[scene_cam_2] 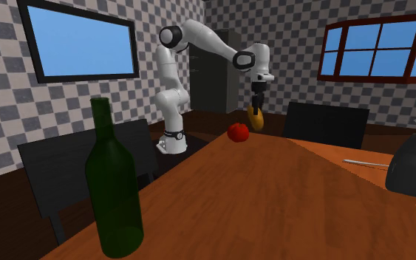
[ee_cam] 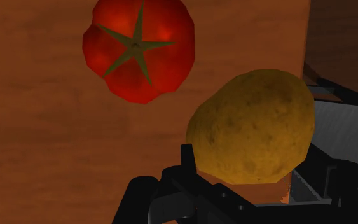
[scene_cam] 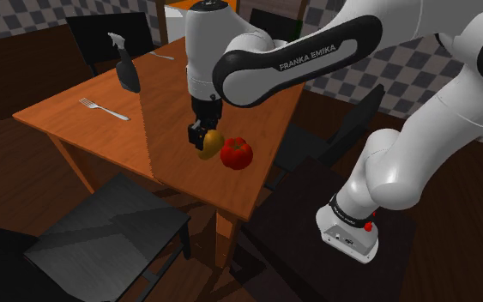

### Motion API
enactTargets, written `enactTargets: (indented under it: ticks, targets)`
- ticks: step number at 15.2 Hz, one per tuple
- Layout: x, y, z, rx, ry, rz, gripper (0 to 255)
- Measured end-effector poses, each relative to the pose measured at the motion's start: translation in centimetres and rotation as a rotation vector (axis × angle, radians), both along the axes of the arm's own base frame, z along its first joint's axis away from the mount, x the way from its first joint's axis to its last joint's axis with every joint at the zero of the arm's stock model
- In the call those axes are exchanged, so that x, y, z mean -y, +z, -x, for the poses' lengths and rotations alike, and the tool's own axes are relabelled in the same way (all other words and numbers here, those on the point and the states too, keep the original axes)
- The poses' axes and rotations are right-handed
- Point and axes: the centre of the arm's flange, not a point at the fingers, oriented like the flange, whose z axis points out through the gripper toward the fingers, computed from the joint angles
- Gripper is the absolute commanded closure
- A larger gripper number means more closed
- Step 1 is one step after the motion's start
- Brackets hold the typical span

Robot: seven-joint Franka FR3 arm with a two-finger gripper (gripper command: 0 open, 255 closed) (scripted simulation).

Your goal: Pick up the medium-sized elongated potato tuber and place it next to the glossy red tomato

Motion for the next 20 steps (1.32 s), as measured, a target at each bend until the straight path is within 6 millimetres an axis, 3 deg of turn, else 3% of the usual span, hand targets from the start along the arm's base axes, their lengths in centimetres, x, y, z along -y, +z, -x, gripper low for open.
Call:
enactTargets:
  ticks: [17, 20]
  targets:
    - [-0.4, -8.5, -0.3, 0.01, -0.001, -0.004, 255]
    - [-0.1, -9.1, -0.2, 0.008, -0.002, -0.003, 255]
